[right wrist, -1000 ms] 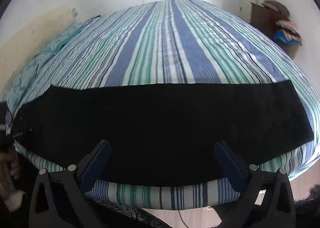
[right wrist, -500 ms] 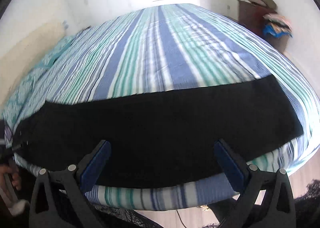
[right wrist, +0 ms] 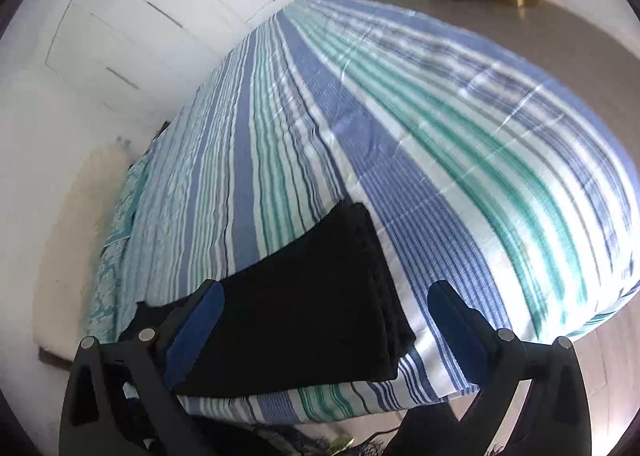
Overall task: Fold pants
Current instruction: 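Grasp the folded pants end with the right tool and lift it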
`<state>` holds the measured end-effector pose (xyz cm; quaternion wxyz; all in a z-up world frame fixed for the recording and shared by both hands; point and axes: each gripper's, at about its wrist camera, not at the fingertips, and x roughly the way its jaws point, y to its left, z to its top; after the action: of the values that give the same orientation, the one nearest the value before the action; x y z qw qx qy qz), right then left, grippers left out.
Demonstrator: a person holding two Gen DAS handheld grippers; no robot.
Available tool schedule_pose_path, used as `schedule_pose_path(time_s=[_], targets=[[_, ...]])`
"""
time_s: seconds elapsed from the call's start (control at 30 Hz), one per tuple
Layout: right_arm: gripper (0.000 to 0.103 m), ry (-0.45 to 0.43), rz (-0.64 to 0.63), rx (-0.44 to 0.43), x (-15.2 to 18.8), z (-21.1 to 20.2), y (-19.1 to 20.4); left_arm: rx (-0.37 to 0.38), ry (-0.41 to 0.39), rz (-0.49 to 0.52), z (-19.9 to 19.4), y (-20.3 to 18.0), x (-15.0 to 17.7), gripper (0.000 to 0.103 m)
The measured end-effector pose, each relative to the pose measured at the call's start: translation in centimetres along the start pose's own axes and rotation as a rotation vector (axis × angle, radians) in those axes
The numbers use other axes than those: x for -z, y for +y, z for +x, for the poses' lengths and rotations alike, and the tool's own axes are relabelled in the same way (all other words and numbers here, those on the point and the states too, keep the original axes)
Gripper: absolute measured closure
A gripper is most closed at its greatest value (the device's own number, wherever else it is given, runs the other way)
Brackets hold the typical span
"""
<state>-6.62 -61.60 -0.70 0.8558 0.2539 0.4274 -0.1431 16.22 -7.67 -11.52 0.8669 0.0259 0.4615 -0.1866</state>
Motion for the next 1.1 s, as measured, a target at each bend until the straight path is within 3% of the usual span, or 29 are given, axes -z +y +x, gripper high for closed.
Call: schedule_pose_path(time_s=[0.1,0.33,0.47,0.57,0.7,0.87,0.93,1.0,1.07,1.1], targets=[[0.005,0.07,0.006,-0.069,0.0,1.5,-1.2,-0.009,0.009,-0.01,-0.1,0.0,0.5,0.028],[0.005,0.039,0.076,-0.065,-0.4,2.7,-2.4,-0.02,0.028,-0.013,0.2,0.2,1.0,0.028],[0.006,0.102,-0.019,-0.021,-0.8,3.3,-1.3,-0.027,0.033,0.003,0.3,-0.1,1.2,0.028],[0.015,0.199,-0.071,-0.015,-1.0,4.7,-1.0,-0.031,0.035,0.016,0.2,-0.4,1.3,0.028],[0.018,0.26,-0.13,-0.005,-1.6,6.4,-1.0,-0.039,0.041,0.022,0.2,-0.6,1.5,0.028],[0.018,0.334,-0.111,-0.119,-1.8,8.2,-1.0,-0.046,0.051,0.023,0.5,-0.8,1.6,0.028],[0.02,0.347,-0.167,-0.094,-1.4,8.9,-0.2,-0.042,0.055,0.025,0.6,-1.0,1.5,0.028],[0.034,0.315,-0.142,-0.072,-1.5,9.3,-0.6,-0.038,0.055,0.028,0.7,-1.2,1.5,0.028],[0.09,0.274,-0.078,-0.044,-1.6,9.2,-1.3,-0.031,0.049,0.033,0.5,-1.3,1.4,0.028],[0.09,0.275,-0.055,-0.052,-1.5,9.2,-1.6,-0.029,0.043,0.037,0.4,-1.4,1.4,0.028]])
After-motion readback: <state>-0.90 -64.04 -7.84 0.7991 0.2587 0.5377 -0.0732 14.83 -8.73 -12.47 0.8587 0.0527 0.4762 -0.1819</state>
